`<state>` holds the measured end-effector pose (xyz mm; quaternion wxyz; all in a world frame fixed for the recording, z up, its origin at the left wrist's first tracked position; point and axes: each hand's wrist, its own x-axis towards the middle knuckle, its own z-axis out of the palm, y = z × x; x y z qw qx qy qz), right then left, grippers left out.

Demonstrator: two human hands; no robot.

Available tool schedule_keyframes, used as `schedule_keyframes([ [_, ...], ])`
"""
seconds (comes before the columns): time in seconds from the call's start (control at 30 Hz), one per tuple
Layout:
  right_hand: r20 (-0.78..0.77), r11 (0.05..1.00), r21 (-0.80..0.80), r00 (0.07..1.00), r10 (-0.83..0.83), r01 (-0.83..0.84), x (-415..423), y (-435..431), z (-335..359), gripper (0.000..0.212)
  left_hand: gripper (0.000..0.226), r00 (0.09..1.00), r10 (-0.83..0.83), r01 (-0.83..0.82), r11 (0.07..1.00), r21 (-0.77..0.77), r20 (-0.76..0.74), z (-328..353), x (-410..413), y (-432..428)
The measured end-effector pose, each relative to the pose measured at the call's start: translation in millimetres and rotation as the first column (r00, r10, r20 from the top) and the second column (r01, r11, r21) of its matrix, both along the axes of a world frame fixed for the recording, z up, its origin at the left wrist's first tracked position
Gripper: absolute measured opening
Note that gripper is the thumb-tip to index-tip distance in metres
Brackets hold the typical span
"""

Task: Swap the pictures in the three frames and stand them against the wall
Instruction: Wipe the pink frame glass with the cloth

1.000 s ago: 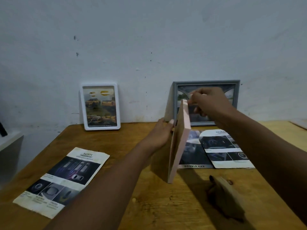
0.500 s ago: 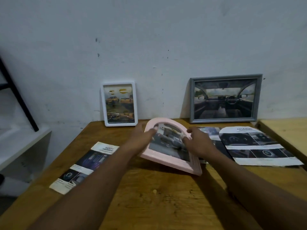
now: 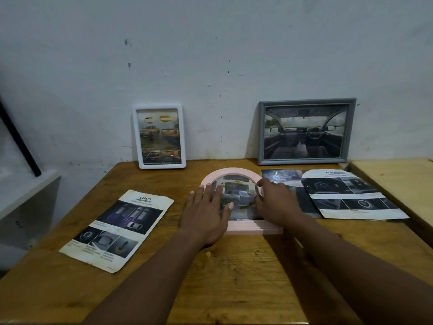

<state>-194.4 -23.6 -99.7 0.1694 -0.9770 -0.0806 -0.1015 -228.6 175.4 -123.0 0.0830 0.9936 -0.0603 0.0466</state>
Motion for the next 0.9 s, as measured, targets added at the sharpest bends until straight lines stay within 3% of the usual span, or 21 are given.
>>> schedule_keyframes([
  [0.2, -0.132, 0.995, 0.096, 0.99, 0.052, -0.04, -28, -46, 22, 0.036, 0.07, 0.99, -0.14, 0.14, 0.99, -0.031, 0.002, 4, -8, -40],
  [0.37, -0.035, 0.993, 0.106, 0.998, 0.046, -0.042, -67, -92, 30, 0.03, 0.07, 0.974, -0.227, 0.228, 0.971, -0.071, 0.013, 7, -21, -87],
  [0.57, -0.139, 0.994, 0.064, 0.986, 0.095, -0.087, -113, -104, 19, 0.041, 0.064, 0.956, -0.293, 0.292, 0.953, -0.084, 0.002, 12, -52, -105],
  [0.7, -0.087, 0.995, -0.021, 0.992, 0.093, -0.095, -122, -98, 7, 0.046, 0.062, 0.961, -0.278, 0.274, 0.953, -0.127, -0.008, 12, -52, -101],
  [0.9, -0.081, 0.962, 0.267, 0.993, 0.087, -0.062, -95, -85, 31, 0.04, 0.06, 0.985, -0.167, 0.171, 0.965, -0.197, 0.038, 28, -31, -68],
])
